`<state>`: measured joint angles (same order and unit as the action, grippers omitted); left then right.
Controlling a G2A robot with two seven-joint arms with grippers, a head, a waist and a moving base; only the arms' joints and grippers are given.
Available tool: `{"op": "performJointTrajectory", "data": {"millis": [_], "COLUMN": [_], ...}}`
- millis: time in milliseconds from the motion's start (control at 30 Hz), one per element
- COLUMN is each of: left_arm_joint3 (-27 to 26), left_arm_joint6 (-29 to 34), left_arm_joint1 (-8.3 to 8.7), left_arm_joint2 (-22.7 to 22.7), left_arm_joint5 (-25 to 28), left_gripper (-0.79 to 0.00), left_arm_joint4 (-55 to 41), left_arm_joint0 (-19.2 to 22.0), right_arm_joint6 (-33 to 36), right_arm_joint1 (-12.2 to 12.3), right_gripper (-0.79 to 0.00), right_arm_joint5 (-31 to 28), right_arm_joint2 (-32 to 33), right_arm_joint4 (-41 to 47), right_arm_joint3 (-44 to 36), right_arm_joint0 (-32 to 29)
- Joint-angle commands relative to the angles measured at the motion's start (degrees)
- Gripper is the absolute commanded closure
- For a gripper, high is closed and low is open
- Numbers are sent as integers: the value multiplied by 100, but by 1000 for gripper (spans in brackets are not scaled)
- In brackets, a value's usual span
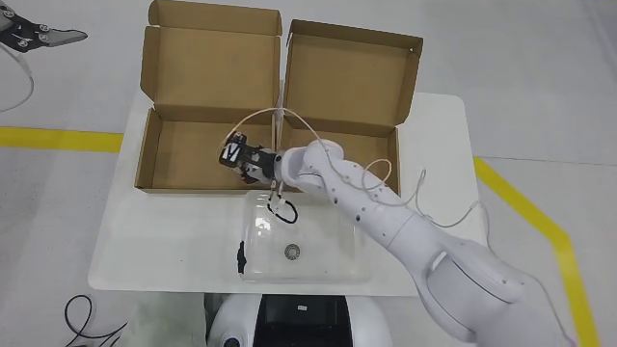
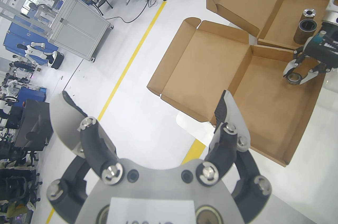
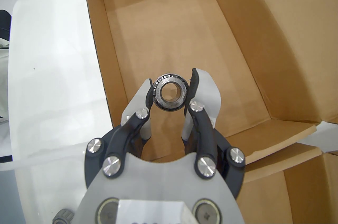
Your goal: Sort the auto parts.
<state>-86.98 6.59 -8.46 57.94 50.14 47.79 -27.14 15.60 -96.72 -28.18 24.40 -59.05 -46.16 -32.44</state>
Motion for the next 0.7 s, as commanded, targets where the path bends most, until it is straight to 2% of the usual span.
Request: {"op": "performJointTrajectory", "data": {"millis": [0, 200, 267, 400, 533, 667], "left_arm_joint3": [0, 0, 0, 0, 0, 0], "left_arm_joint6": [0, 0, 0, 0, 0, 0], "left_arm_joint1": [0, 0, 0, 0, 0, 0], "left_arm_joint2": [0, 0, 0, 0, 0, 0], "left_arm_joint5": [0, 0, 0, 0, 0, 0], "left_gripper": [-785, -785, -785, -785, -785, -785], "left_arm_joint4": [0, 0, 0, 0, 0, 0], "left_arm_joint0": [0, 0, 0, 0, 0, 0], "right_arm_joint6": [35, 88, 87, 41, -31, -129], "right_arm_joint1": [-68, -283, -344, -453, -540, -607], "right_gripper": [0, -6, -86, -154, -323, -388], "right_arm_joint5": [3, 28, 13, -16, -26, -33], "right_arm_joint2": [-22, -73, -82, -91, -80, -51], "right_arm_joint4": [2, -19, -17, -30, -63, -97], "right_arm_joint3": [138, 576, 710, 933, 1118, 1270], "right_arm_joint0": [53, 209, 235, 279, 323, 364]}}
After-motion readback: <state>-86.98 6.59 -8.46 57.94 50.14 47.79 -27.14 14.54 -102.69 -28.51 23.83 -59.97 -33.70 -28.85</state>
